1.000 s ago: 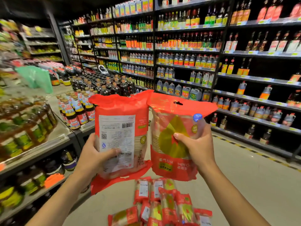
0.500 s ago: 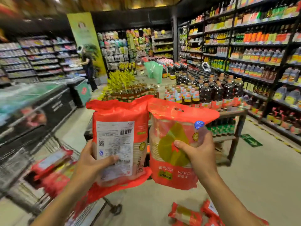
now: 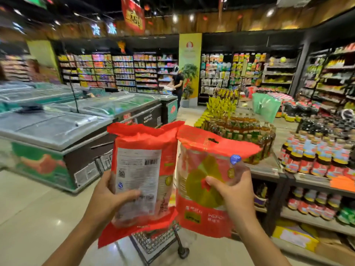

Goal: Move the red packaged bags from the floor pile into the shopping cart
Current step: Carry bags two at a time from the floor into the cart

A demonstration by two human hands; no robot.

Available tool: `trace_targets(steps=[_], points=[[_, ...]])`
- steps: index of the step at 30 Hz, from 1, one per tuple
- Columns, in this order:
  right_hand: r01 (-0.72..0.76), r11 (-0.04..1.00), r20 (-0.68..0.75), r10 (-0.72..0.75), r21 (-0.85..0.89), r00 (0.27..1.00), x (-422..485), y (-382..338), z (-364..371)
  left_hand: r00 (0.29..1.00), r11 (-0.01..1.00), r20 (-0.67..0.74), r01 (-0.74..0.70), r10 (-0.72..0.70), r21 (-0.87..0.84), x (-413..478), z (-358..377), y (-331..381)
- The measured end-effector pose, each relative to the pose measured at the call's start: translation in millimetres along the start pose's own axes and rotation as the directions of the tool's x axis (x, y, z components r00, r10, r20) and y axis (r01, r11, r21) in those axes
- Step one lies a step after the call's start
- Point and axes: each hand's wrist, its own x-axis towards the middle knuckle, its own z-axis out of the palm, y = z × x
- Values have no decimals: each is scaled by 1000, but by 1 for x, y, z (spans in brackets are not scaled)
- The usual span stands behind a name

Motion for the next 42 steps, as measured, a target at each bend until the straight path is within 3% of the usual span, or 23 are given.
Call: trace_targets(steps=[8, 18, 30, 37, 42], points=[[-23, 999, 99, 25, -29, 995, -31, -5, 160, 993, 999, -119, 24, -19, 41, 26, -148, -35], [-47, 999, 251, 41, 18, 967, -39, 18, 312, 964, 994, -253, 101, -86, 47, 64, -270, -91], [-125, 988, 356, 85, 89, 931, 29, 85, 505, 918, 978, -371, 185, -137, 95, 184, -363, -147], [-176, 978, 392, 118, 115, 913, 89, 110, 605, 914, 973, -376, 203, -149, 109, 281, -407, -158], [-205, 977, 321, 176, 56, 930, 127, 139, 641, 929, 971, -316, 228, -194, 74, 354, -414, -186]])
